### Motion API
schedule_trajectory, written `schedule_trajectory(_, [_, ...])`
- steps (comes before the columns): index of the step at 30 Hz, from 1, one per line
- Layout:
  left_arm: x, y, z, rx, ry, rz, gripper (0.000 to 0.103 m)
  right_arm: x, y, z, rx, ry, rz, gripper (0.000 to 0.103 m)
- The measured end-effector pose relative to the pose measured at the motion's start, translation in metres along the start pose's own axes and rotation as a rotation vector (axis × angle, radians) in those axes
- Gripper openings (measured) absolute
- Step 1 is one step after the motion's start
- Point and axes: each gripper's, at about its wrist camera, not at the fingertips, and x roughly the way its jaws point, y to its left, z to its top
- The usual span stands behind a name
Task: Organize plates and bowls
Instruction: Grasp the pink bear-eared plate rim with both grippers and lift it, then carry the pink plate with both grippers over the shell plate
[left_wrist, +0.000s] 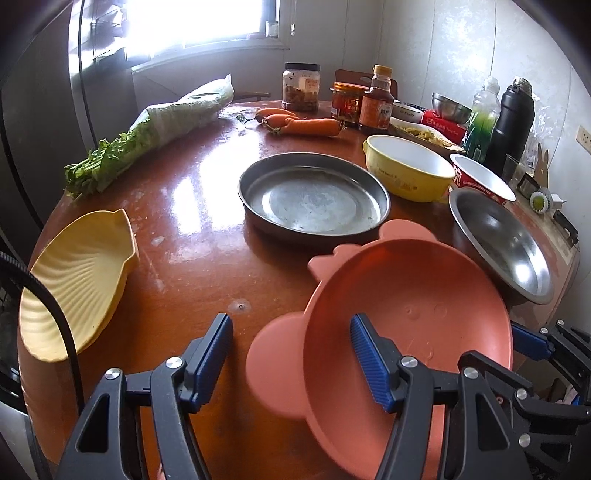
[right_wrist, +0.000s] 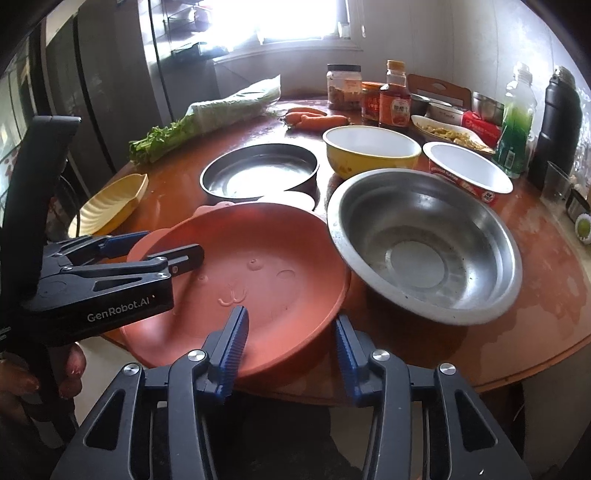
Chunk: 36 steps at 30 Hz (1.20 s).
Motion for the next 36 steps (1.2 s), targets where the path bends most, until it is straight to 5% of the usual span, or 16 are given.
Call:
schedule_trajectory(3, [-0.001, -0.001, 0.0, 0.006, -0.008, -0.026, 0.049, 0.002, 0.001, 0.002, -0.01, -0.003, -0.01, 0.041])
schedule_trajectory(8, [-0.006, 0.0, -0.002, 0.007, -0.017, -0.009, 0.045, 0.006, 0.004, 0.005, -0.01, 0.005, -0.03, 0.04])
schedule_trajectory(36, [-0.08, 0.106, 0.008, -0.149, -0.17, 0.139, 0.045, -0.001, 0.108, 0.076, -0.172, -0.147, 0.08, 0.039])
